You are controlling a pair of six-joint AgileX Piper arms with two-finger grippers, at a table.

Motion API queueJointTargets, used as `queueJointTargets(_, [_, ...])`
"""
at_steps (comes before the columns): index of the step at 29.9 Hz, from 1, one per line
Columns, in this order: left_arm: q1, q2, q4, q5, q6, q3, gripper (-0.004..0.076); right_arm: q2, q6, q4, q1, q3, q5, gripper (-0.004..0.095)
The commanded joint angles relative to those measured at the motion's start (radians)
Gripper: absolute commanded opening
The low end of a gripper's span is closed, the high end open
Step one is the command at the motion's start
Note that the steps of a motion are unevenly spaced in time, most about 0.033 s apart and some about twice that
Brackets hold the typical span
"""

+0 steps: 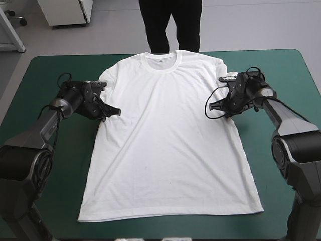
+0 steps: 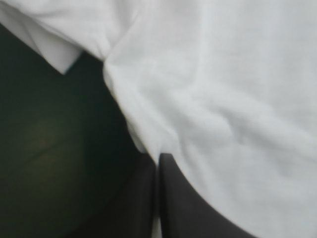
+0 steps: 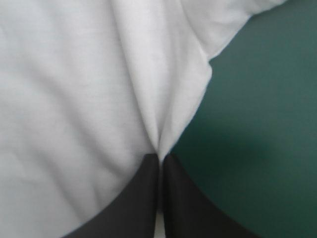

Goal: Fold the cloth

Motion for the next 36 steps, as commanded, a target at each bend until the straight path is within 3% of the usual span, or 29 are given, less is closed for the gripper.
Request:
queueJointTargets(1, [0.000,-0.128,-0.005,-0.018,0.000,-0.085,-0.0009,-0.133,-0.019,-0.005,-0.019,-0.016,0.001,-0.0017])
queueJointTargets(21, [0.000,-0.487,-0.078,0.026,0.055,-0.388,-0.0009,-0.422,0.000,-0.004,-0.042,-0.469,0.067,-0.0017])
queueJointTargets(36, [0.000,-0.592,-0.202,0.010,0.066,-0.514,-0.0009,-0.630,-0.029,0.047,-0.042,-0.492,0.069,-0.0017])
